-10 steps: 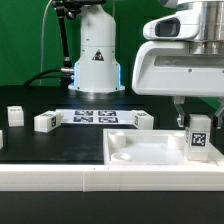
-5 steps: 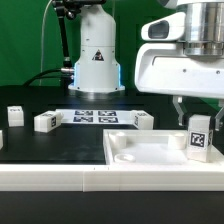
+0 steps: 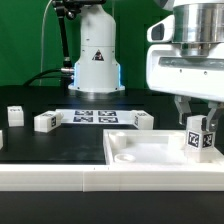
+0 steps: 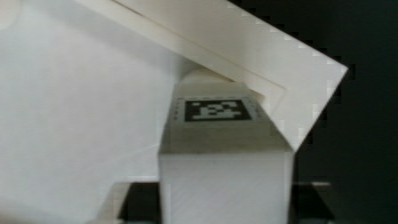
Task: Assemble one leg
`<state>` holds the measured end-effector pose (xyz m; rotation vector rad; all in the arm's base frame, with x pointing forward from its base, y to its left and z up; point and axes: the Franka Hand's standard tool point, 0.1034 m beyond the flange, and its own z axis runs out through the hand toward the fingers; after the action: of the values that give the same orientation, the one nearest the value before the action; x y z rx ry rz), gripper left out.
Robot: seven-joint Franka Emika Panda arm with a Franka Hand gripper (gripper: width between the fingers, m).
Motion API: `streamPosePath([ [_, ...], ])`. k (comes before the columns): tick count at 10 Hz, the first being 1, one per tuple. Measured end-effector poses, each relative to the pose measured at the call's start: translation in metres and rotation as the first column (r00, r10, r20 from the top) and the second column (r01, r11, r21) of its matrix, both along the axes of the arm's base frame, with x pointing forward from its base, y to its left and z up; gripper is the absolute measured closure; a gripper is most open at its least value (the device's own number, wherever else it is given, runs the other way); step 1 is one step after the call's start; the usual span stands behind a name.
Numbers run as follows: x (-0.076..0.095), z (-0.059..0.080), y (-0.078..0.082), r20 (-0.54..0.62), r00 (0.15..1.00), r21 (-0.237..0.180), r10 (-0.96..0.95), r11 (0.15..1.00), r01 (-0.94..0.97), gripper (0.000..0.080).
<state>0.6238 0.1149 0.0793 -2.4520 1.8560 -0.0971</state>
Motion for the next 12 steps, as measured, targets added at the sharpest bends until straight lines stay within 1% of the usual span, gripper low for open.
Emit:
streamPosePath([
  [1, -0.0013, 0.0001, 0.0008, 0.008, 0.992, -0.001, -0.125, 0.992, 0.125, 0.0508],
  [2, -0.0014, 0.0002, 0.0006, 0.009, 0.986, -0.002, -0.164, 0.986, 0.164, 0.0508],
  [4, -0.0013, 0.0002, -0.0018, 0.000, 0.977, 0.023, -0.213, 0.977, 0.213, 0.0508],
  [5, -0.0013, 0.0000, -0.0005, 0.001, 0.978, 0.024, -0.209, 0.978, 0.209, 0.0508],
  [6, -0.0014, -0.0001, -0.0001, 0.002, 0.979, 0.023, -0.204, 0.979, 0.204, 0.0399],
  [7, -0.0014, -0.0002, -0.0001, 0.002, 0.980, 0.023, -0.199, 0.980, 0.199, 0.0251],
  [8, -0.0008, 0.0000, -0.0002, 0.007, 0.988, 0.019, -0.155, 0.988, 0.155, 0.0251],
  [9, -0.0002, 0.0004, -0.0003, 0.010, 0.991, 0.017, -0.132, 0.991, 0.132, 0.0172],
  [10, 0.0007, 0.0012, -0.0007, 0.012, 0.996, 0.013, -0.086, 0.996, 0.086, 0.0154],
  [11, 0.0015, 0.0017, -0.0025, 0.016, 0.997, -0.004, 0.069, 0.998, -0.069, 0.0151],
  [12, 0.0019, 0.0021, -0.0022, 0.017, 0.987, -0.015, 0.157, 0.987, -0.157, 0.0151],
])
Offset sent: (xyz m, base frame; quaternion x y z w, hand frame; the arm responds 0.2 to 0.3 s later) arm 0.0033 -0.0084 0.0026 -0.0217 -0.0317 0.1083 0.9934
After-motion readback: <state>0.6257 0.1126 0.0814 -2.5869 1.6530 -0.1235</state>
